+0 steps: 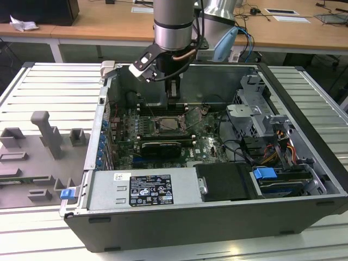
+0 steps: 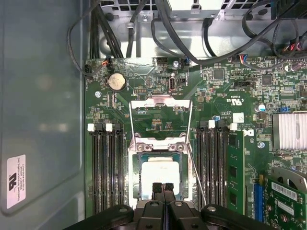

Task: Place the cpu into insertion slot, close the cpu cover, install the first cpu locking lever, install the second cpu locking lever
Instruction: 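Close the cpu cover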

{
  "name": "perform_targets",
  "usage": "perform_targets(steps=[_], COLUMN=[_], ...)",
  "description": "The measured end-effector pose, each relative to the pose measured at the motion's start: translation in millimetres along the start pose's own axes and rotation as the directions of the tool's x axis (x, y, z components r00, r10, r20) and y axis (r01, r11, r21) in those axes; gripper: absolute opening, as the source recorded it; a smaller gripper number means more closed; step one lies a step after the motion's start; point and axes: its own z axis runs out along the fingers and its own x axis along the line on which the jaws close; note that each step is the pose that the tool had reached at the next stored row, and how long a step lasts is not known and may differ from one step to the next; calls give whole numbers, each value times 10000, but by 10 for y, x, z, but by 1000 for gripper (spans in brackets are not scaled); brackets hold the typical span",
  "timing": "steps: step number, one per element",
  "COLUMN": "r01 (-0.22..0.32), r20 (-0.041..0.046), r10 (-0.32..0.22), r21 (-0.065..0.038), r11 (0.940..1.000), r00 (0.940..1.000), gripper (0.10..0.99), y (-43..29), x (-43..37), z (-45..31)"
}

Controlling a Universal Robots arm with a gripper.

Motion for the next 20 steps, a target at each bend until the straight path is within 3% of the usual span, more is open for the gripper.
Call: perform_targets(steps=[20], r01=[-1], r20=[1], r10=[1], r21=[0], r11=[10000], r00=[10000], gripper=[106], y=[3], x=[1], z=[-63])
